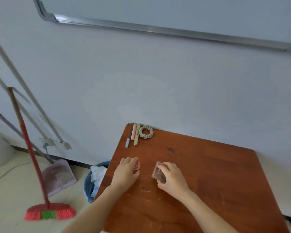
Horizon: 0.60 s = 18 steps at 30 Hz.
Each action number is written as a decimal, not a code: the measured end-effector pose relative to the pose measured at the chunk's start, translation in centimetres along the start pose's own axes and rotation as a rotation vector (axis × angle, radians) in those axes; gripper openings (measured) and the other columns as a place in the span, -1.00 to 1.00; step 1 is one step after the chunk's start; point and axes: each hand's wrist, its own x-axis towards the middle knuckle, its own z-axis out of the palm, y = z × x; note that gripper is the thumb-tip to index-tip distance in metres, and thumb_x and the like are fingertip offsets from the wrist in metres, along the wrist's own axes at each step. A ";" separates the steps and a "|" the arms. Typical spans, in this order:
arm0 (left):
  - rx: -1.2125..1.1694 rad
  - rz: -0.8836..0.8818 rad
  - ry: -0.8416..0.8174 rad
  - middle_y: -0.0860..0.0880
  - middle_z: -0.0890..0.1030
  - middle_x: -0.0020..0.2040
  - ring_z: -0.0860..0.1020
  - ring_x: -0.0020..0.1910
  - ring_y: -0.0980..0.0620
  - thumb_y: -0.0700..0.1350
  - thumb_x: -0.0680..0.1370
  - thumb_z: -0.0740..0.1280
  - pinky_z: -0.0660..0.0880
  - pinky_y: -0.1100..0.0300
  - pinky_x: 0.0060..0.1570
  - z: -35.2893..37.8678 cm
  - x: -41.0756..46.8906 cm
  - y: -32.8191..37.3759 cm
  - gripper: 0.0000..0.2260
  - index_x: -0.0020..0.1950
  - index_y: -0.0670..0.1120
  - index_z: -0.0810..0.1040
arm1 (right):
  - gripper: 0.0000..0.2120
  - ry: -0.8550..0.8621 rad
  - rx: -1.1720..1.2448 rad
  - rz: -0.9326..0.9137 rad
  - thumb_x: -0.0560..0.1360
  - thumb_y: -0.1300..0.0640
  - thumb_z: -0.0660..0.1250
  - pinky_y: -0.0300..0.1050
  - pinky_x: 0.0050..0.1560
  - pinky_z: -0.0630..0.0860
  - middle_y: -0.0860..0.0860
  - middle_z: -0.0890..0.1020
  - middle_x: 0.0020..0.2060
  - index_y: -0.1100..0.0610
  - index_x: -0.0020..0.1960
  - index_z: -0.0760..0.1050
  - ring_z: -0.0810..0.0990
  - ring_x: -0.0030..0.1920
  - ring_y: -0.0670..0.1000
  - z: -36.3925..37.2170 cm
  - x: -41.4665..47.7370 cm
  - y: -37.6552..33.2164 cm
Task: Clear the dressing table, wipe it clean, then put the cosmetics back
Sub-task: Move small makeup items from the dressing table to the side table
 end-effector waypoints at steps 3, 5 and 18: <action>0.044 0.043 -0.013 0.04 0.36 0.36 0.31 0.32 0.07 -0.03 0.56 0.23 0.37 0.25 0.22 0.7 2.6 0.7 -0.56 0.42 0.04 0.25 | -0.44 -0.018 -0.014 -0.021 0.46 0.02 0.29 -0.18 0.32 0.23 -0.02 0.31 0.34 0.02 0.42 0.23 0.25 0.34 0.00 -0.1 2.0 1.2; 0.085 0.081 -0.003 0.03 0.37 0.35 0.32 0.30 0.05 -0.05 0.55 0.22 0.37 0.23 0.21 1.1 4.2 1.0 -0.58 0.42 0.02 0.27 | -0.45 -0.012 0.003 -0.035 0.46 0.03 0.29 -0.17 0.32 0.23 0.00 0.33 0.33 0.04 0.41 0.25 0.25 0.34 0.01 -0.2 3.3 1.5; 0.389 0.229 0.133 0.03 0.65 -0.21 0.62 -0.14 -0.08 -0.06 0.08 0.60 0.55 0.04 -0.26 1.9 11.7 1.2 -0.59 -0.12 -0.05 0.63 | -0.44 0.119 -0.027 -0.086 0.15 0.05 0.51 -0.05 -0.01 0.55 0.07 0.58 0.03 0.07 0.13 0.51 0.58 0.05 0.08 0.7 7.7 3.2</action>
